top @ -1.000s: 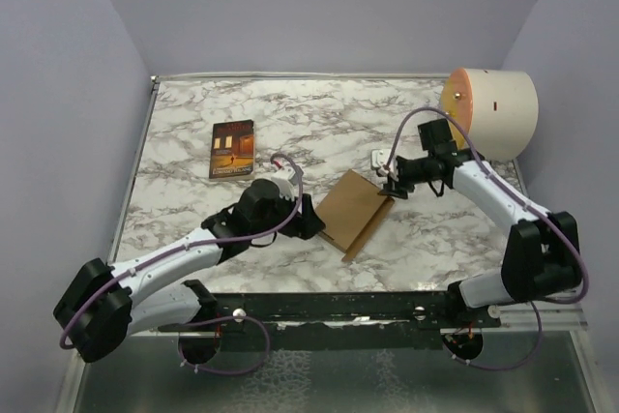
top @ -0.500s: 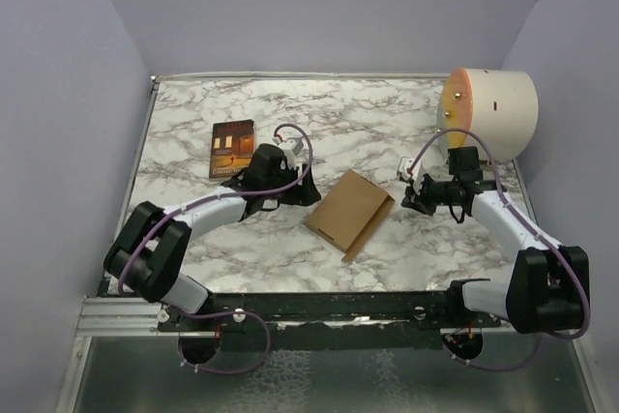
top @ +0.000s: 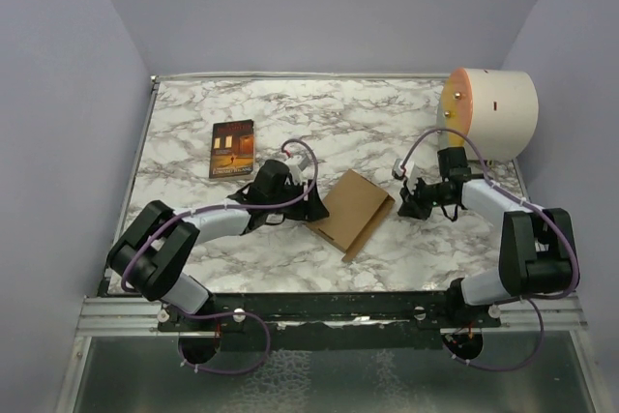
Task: Fold the paper box
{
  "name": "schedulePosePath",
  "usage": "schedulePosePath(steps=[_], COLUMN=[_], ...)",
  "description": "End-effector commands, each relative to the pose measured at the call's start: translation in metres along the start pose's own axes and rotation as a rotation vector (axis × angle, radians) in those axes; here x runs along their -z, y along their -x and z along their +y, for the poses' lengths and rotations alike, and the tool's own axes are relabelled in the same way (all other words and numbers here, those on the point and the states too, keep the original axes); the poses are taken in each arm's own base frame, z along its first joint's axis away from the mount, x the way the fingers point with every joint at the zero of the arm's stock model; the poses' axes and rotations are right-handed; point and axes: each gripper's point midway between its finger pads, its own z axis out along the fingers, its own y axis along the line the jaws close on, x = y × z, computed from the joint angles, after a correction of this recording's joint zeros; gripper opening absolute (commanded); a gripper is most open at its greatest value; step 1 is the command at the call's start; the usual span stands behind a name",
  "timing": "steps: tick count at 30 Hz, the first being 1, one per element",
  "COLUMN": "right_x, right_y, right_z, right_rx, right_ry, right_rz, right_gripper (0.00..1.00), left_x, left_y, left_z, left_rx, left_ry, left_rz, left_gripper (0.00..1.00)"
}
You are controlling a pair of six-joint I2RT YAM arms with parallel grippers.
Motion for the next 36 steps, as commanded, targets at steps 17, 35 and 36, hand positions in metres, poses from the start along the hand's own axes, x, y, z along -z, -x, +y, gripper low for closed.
schedulePosePath(steps=[17,35,36], right_x=[-0.022,0.016,0.019], right_y=[0.016,0.042,0.045], right_z=[-0.028,0.035,0.044], right_rx=[0.011,0.28,0.313], right_ry=[0.02,0.107,0.131], right_rz=[0.03,-0.139,-0.168], right_gripper=[0.08,0.29,0.31], left_x=[0.001,0.018,0.02], left_y=[-0.044,0.0,0.009], left_z=[-0.043,-0.044,-0.045], left_rx=[0.084,-0.088,-0.099], left_ry=[-0.091,0.027,0.031], left_rz=[-0.006,-0.066,-0.074], left_gripper=[0.61,0.64,0.65])
